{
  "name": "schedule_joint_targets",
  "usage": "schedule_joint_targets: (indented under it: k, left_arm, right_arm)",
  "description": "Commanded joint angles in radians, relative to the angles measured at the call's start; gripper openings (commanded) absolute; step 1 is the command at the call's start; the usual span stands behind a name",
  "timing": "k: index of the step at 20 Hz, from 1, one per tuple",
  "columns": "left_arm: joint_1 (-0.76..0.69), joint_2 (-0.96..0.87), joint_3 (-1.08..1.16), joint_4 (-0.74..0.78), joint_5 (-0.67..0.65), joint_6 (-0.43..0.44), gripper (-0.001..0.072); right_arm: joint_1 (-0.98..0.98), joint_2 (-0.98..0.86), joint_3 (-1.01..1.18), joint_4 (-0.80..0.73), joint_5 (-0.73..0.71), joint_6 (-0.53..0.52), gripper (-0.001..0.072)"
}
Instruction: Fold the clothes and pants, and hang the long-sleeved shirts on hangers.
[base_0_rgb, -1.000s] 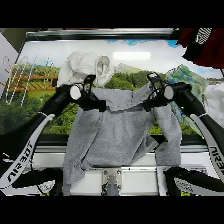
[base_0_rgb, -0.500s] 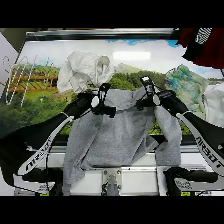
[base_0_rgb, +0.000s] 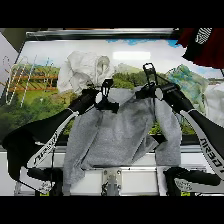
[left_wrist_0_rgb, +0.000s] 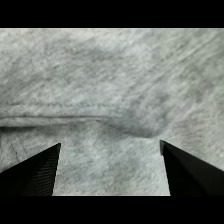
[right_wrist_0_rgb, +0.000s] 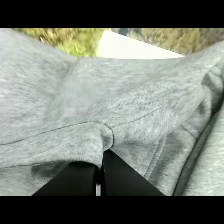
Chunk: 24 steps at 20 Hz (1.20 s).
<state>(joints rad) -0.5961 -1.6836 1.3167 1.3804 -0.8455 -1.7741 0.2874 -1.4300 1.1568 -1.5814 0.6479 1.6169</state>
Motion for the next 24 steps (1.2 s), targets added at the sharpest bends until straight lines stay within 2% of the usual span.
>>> schedule_joint_targets:
  k: [1,3,6,11,14,16,22,24]
  left_arm:
    - [0.003,-0.003,0.005,0.06,0.063,-0.074,0.0685]
    - [0.003,-0.003,0.011,0.06,0.08,-0.111,0.0685]
    - [-0.002,-0.003,0.054,0.069,0.106,-0.112,0.0685]
    - [0.013,-0.003,0.055,0.066,0.12,-0.127,0.0685]
    - [-0.022,-0.003,0.026,0.07,0.107,-0.126,0.0685]
    - [-0.044,-0.004,0.014,0.077,0.15,-0.127,0.0685]
    - [-0.031,-0.062,0.09,0.193,0.1,-0.164,0.0683]
    - [-0.01,-0.063,0.116,0.221,0.093,-0.179,0.0393]
  right_arm:
    - [0.001,0.077,0.035,0.038,0.117,0.019,0.0018]
    - [0.001,0.101,0.035,0.07,0.185,0.018,0.0018]
    - [0.001,0.102,0.035,0.127,0.252,0.018,0.0017]
    - [0.001,0.109,0.035,0.241,0.253,0.018,0.0018]
    - [0.001,0.126,0.037,0.244,0.242,0.02,0.0018]
    - [0.001,0.142,0.042,0.26,0.243,0.023,0.0018]
    - [0.001,0.223,0.044,0.277,0.252,0.023,0.0017]
    - [0.0,0.242,0.044,0.274,0.284,0.022,0.0017]
